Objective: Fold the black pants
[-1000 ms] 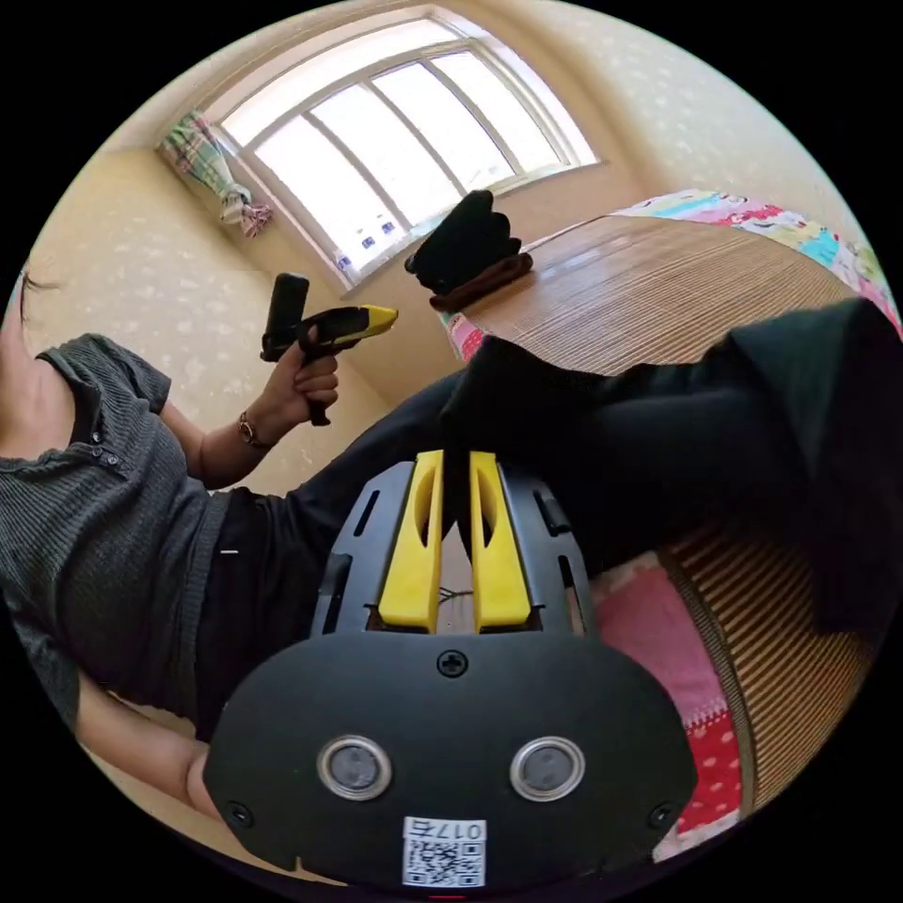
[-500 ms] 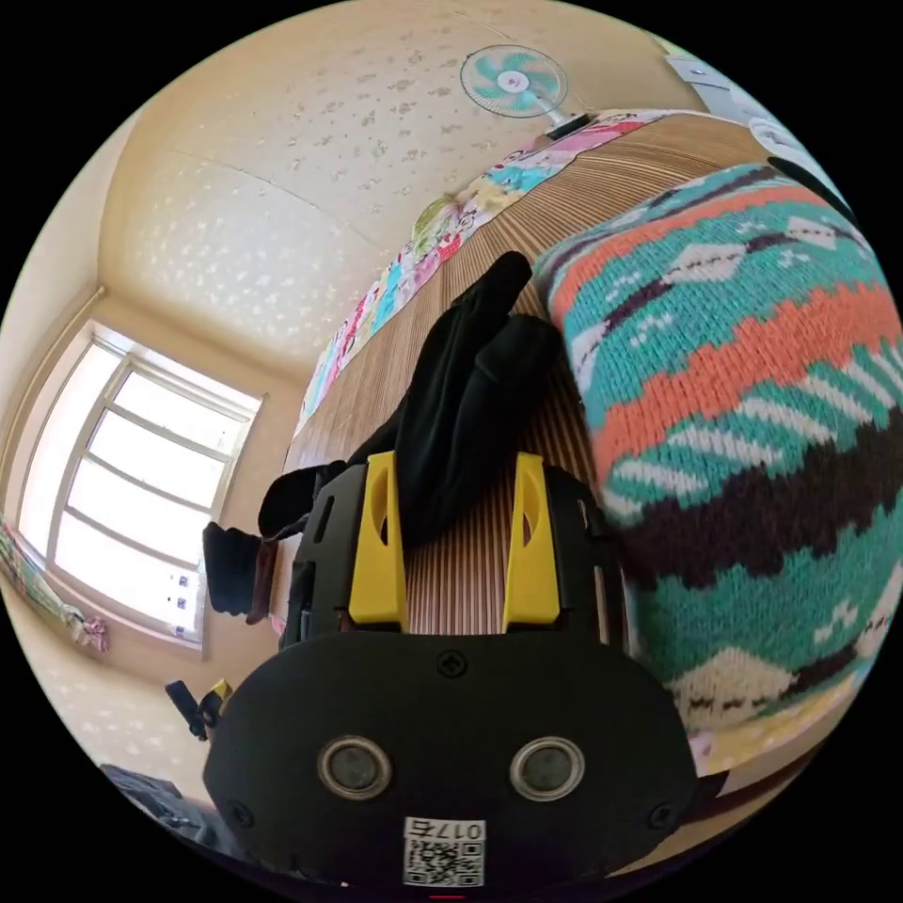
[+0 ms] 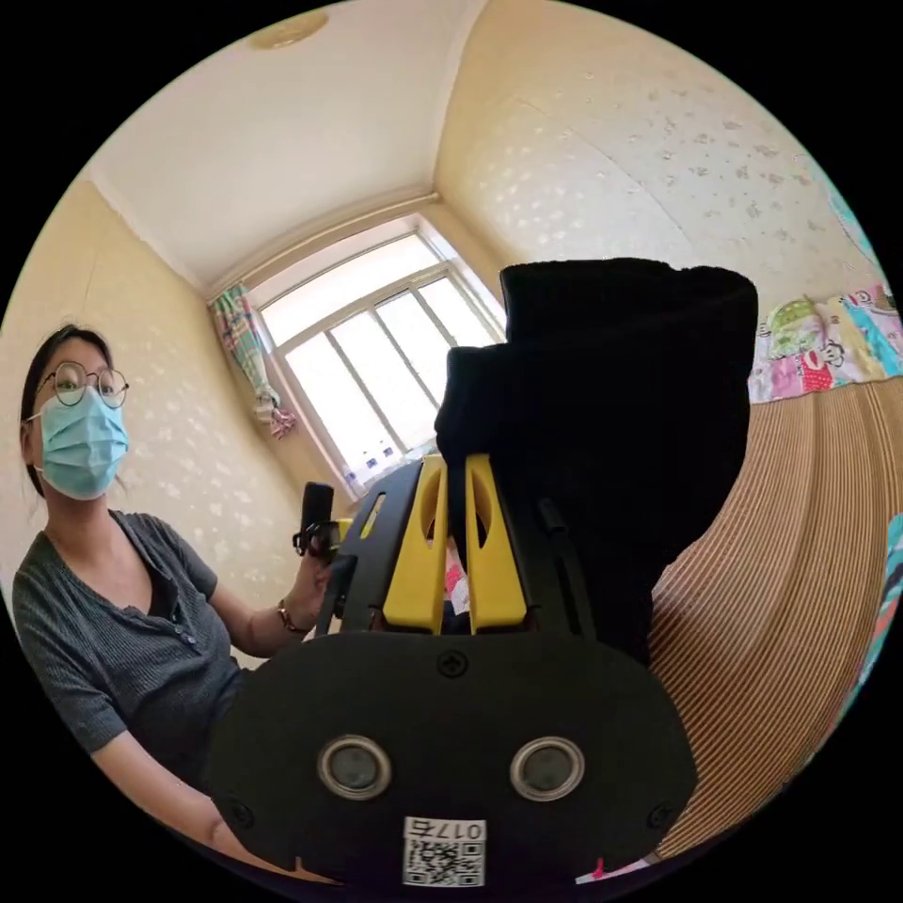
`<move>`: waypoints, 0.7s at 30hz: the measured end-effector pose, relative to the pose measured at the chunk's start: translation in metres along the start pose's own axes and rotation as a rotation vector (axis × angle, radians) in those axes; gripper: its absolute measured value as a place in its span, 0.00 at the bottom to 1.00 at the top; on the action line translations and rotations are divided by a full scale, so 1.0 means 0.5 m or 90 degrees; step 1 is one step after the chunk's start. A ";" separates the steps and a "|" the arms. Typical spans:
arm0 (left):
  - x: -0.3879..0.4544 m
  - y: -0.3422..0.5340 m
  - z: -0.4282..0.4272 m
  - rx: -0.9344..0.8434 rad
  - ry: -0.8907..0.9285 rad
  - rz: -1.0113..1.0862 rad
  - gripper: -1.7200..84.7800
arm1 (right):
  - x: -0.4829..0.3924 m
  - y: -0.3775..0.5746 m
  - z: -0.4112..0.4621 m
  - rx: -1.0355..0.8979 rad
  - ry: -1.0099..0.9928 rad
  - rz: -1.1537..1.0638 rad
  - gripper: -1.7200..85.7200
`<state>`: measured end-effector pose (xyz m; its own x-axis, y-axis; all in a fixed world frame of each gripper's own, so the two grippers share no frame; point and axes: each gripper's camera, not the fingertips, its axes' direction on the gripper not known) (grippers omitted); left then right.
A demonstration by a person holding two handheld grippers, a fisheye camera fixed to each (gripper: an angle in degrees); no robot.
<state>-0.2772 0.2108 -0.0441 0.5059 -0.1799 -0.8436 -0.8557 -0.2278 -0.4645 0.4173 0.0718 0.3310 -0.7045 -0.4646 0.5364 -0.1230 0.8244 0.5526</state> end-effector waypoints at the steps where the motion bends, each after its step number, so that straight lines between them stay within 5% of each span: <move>1: -0.023 -0.024 0.037 -0.018 0.011 -0.016 0.22 | -0.030 0.010 0.010 -0.019 -0.034 -0.009 0.06; 4: -0.067 -0.042 0.111 -0.064 0.119 -0.053 0.19 | -0.073 0.038 -0.003 -0.019 -0.084 0.005 0.06; 7: -0.073 -0.006 0.056 0.010 0.092 -0.077 0.06 | -0.082 0.058 -0.105 0.079 -0.086 0.057 0.05; 12: -0.032 -0.008 -0.105 0.017 0.089 0.030 0.05 | -0.176 0.034 -0.278 0.144 0.061 0.038 0.05; 17: 0.131 -0.113 -0.305 0.164 0.027 0.188 0.05 | -0.413 -0.076 -0.296 0.172 0.062 -0.159 0.04; 21: 0.258 -0.194 -0.389 0.290 -0.048 0.267 0.05 | -0.491 -0.154 -0.291 0.222 0.090 -0.185 0.04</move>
<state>-0.1079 0.0237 -0.0554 0.1215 -0.0933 -0.9882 -0.9490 0.2810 -0.1432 0.7015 0.0752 0.2495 -0.5080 -0.7111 0.4861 -0.5446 0.7024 0.4583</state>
